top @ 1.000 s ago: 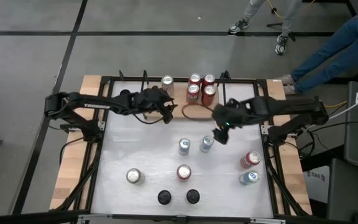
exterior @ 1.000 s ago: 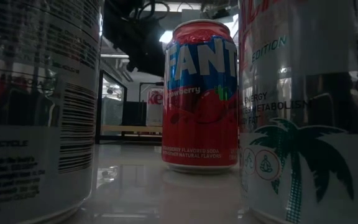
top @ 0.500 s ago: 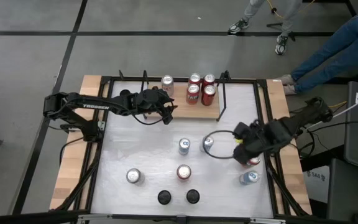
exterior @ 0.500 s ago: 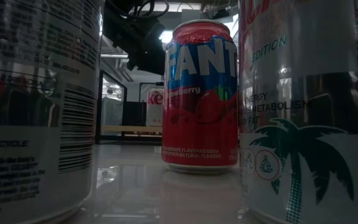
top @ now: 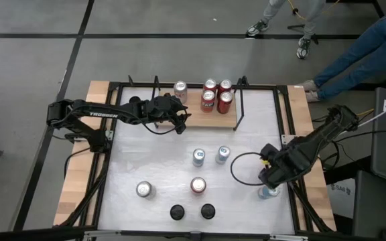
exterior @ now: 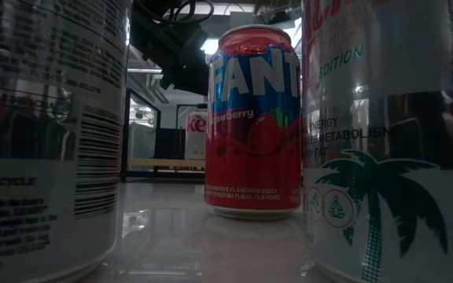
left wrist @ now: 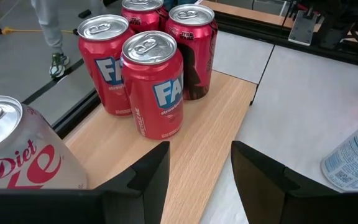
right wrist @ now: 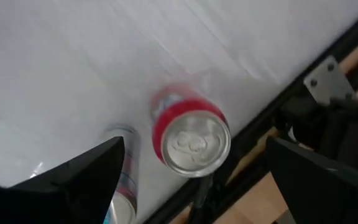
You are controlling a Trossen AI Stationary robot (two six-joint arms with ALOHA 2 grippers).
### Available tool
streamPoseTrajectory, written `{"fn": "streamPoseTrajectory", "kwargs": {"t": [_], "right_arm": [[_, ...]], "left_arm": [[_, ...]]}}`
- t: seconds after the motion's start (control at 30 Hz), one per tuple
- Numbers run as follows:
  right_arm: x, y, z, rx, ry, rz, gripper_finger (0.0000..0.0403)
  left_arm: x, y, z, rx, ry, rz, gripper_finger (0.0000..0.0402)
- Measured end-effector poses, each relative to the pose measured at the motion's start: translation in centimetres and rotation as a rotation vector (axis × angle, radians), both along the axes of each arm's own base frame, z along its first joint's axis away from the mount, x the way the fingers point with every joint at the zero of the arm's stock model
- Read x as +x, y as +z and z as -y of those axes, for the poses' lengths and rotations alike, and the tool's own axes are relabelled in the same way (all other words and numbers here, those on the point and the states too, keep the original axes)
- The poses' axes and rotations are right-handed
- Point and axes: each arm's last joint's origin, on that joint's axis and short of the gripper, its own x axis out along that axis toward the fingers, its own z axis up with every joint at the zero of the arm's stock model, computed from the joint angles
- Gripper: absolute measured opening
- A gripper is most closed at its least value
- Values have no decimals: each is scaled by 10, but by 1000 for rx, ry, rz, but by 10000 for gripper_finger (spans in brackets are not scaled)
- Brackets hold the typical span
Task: Place canned beverage on shelf
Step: Put the pink soda can on the shelf
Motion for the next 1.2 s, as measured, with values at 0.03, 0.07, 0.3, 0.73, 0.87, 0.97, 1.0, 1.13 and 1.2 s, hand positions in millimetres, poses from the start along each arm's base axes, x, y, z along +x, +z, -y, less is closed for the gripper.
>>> {"fn": "streamPoseTrajectory", "kwargs": {"t": [0.03, 0.07, 0.3, 0.73, 0.87, 0.97, 1.0, 1.13, 1.2], "right_arm": [[-2, -2, -2, -4, -10, -6, 380], [-4, -4, -3, -9, -25, -11, 380], [-16, -14, -14, -40, -74, -8, 380], [-19, -52, -20, -57, -97, 60, 380], [-20, -64, -19, -66, -97, 53, 380], [-21, -69, -18, -69, -97, 51, 380], [-21, -70, -18, -69, -97, 50, 380], [-21, -72, -18, -71, -95, 48, 380], [-21, -72, -18, -69, -94, 50, 380]], "left_arm": [[0, 0, 0, 0, 0, 0, 163], [0, 0, 0, 0, 0, 0, 163], [0, 0, 0, 0, 0, 1, 163], [0, 0, 1, -1, -4, 0, 163], [0, 0, 1, -1, -4, 0, 163], [0, 0, 1, -1, -4, 0, 163], [0, 0, 1, -1, -4, 0, 163], [0, 0, 1, -1, -4, 0, 163], [0, 0, 1, -1, -4, 0, 163]]}}
